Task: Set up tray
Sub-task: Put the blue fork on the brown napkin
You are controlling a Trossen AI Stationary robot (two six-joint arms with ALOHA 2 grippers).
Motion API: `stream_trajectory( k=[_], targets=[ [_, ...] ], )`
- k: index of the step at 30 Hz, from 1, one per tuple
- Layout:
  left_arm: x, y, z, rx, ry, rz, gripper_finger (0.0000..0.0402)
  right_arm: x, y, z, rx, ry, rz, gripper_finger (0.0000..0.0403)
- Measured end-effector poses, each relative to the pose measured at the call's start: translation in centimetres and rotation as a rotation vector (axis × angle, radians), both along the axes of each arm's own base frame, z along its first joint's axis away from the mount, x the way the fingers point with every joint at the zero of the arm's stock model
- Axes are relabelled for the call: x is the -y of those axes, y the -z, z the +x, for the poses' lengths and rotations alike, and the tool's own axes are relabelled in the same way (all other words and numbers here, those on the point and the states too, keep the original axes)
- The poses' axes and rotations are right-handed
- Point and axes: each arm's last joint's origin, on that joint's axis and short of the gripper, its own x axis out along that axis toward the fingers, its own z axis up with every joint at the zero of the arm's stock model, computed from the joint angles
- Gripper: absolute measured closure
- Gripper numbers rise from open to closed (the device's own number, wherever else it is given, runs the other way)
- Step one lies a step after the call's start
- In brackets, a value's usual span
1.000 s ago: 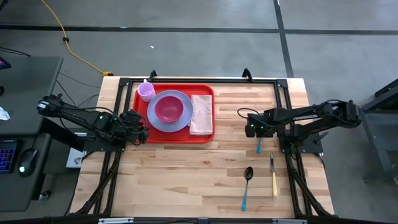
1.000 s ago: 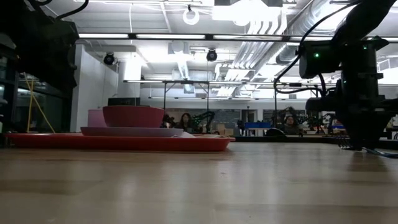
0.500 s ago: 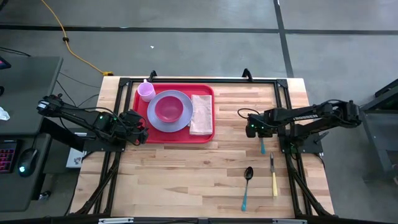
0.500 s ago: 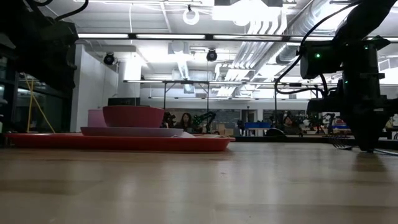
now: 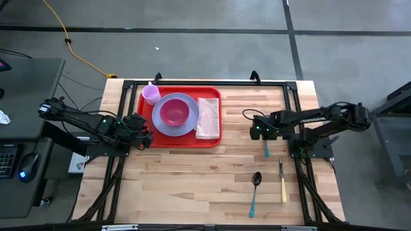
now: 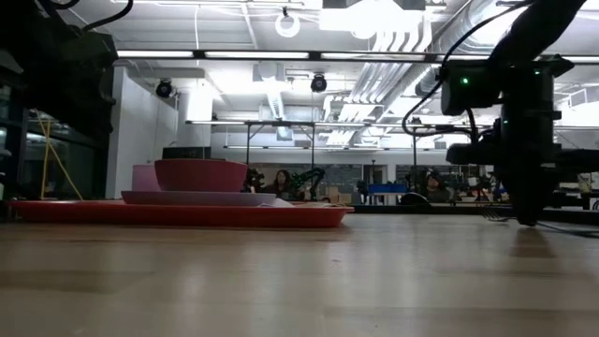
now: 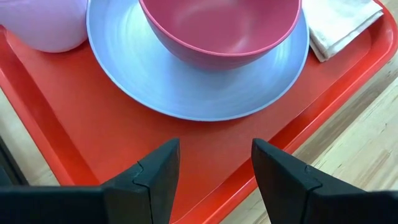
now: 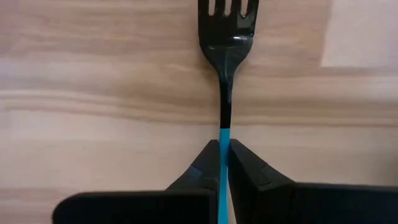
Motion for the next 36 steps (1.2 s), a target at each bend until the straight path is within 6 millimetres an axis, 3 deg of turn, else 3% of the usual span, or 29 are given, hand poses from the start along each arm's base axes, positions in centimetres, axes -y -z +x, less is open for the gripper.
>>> stream_trajectory(
  k=[8,19,26,36],
  targets=[
    [0.0,0.0,0.0,-0.003,0.000,0.000,0.0174,0.2,-1.4,1.3,0.069,-0.013,0.000,0.0401],
    [-0.1,0.1,-0.2,-0.024,0.000,0.007,0.0174,1.1,-5.8,4.4,0.205,-0.076,-0.101,0.0402],
    [-0.1,0.1,-0.2,-0.024,0.000,0.007,0.0174,2.3,-8.0,8.7,0.223,-0.197,-0.149,0.0402],
    [0.0,0.1,-0.2,-0.033,0.015,-0.027,0.0174,5.7,-10.0,15.1,0.227,-0.326,-0.187,0.0402]
  ],
)
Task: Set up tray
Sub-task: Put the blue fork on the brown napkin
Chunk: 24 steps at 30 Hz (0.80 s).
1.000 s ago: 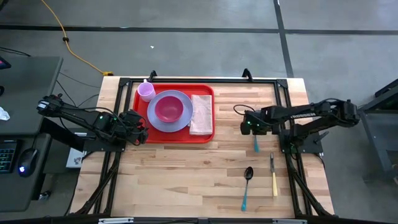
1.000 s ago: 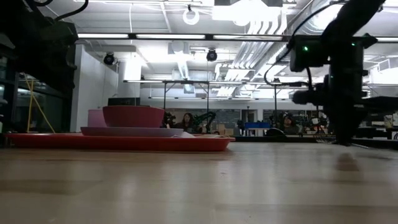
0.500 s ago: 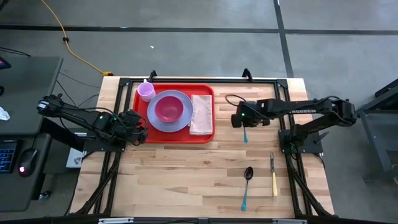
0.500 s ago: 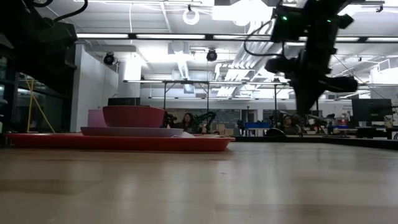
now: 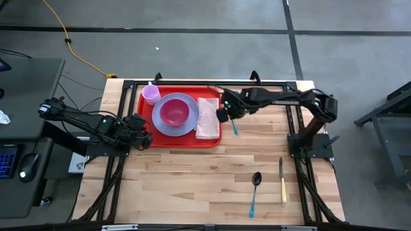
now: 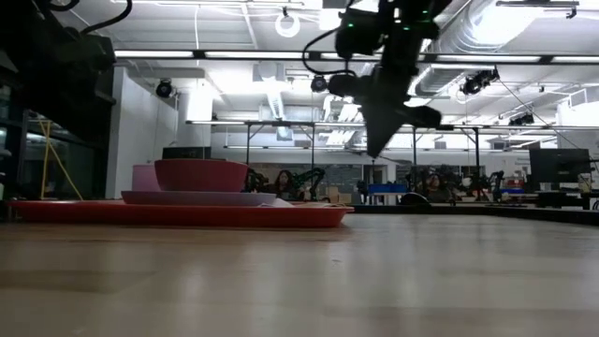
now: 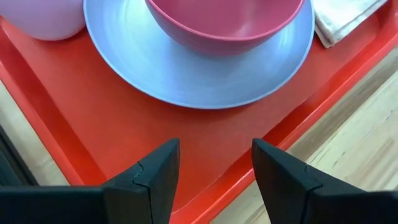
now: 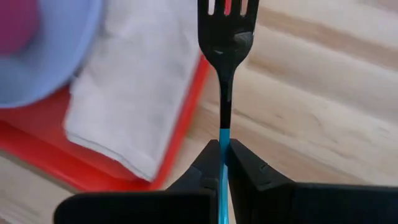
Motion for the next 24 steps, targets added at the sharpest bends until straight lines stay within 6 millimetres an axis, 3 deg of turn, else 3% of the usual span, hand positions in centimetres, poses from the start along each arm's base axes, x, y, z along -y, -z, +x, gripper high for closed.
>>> stream_trajectory(
  k=[11,24],
  targets=[
    [0.0,0.0,0.0,-0.001,0.001,-0.008,0.0174,2.6,-0.6,2.7,0.050,0.032,0.027,0.0401],
    [0.0,0.0,0.0,-0.017,0.027,0.021,0.0174,3.2,0.8,5.2,0.202,0.053,0.066,0.0401]
  ],
)
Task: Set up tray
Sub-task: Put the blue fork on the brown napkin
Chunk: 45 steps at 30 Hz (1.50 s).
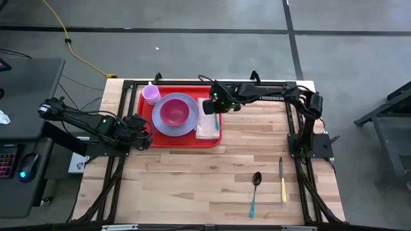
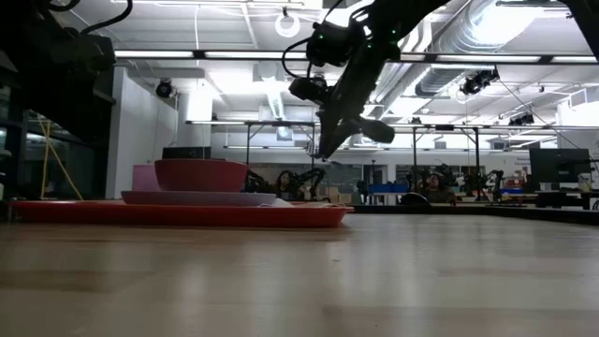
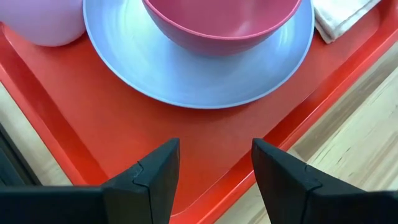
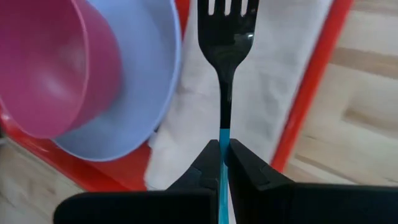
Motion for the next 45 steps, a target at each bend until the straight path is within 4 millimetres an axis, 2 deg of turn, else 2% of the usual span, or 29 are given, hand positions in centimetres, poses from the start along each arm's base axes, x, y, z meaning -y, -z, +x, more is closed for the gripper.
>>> stream_trajectory(
  k=[9,19,31,45],
  targets=[
    [0.0,0.1,-0.1,-0.018,0.005,0.009,0.0174,-0.8,1.1,2.0,0.090,0.081,0.033,0.0402],
    [-0.1,0.1,-0.2,-0.026,0.004,0.014,0.0174,-1.1,3.2,2.8,0.060,0.167,0.060,0.0401],
    [-0.1,0.1,-0.2,-0.026,0.005,0.013,0.0174,-0.9,6.0,3.4,-0.002,0.166,0.105,0.0401],
    [-0.1,0.1,-0.2,-0.026,0.005,0.012,0.0174,0.3,6.2,3.1,-0.009,0.192,0.088,0.0402]
  ],
)
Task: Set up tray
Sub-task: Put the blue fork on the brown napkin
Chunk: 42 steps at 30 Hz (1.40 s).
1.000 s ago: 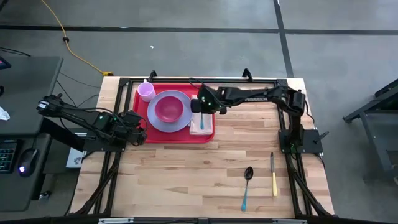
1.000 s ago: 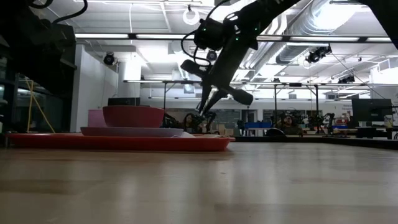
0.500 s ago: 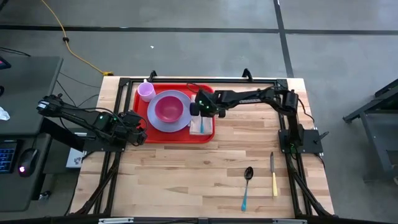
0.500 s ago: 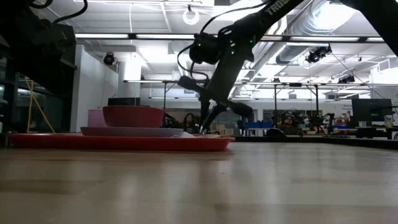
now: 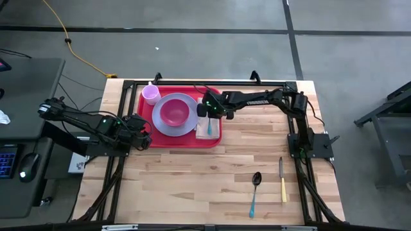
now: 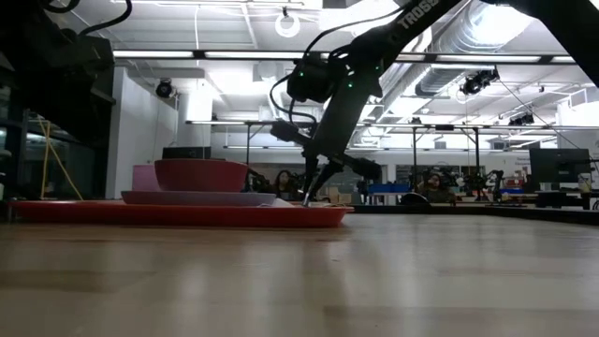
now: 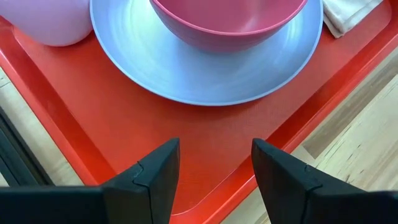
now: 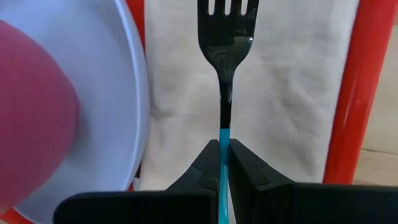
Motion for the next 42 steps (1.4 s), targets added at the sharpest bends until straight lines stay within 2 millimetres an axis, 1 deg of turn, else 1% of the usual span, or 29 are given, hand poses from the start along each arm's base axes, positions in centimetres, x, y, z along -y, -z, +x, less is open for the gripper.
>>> stream_trajectory(
  k=[16,19,23,25,30,42],
  targets=[
    [0.0,0.0,0.0,0.003,-0.004,0.008,0.0174,0.0,0.0,0.0,-0.004,-0.019,-0.002,0.0400],
    [0.0,0.0,0.0,0.003,-0.004,0.008,0.0174,0.0,0.4,0.1,-0.007,-0.023,0.008,0.0400],
    [0.0,0.0,0.0,0.002,-0.004,0.009,0.0174,0.0,1.6,0.3,-0.018,-0.028,0.040,0.0400],
    [0.0,0.0,0.0,0.003,-0.003,0.008,0.0174,0.0,1.9,0.4,-0.015,-0.032,0.050,0.0400],
    [0.0,0.0,0.0,0.003,-0.003,0.007,0.0174,0.2,1.8,0.7,0.008,-0.030,0.037,0.0400],
    [0.0,0.0,0.0,0.003,-0.003,0.007,0.0174,0.8,1.8,0.4,0.012,-0.043,0.049,0.0400]
  ],
)
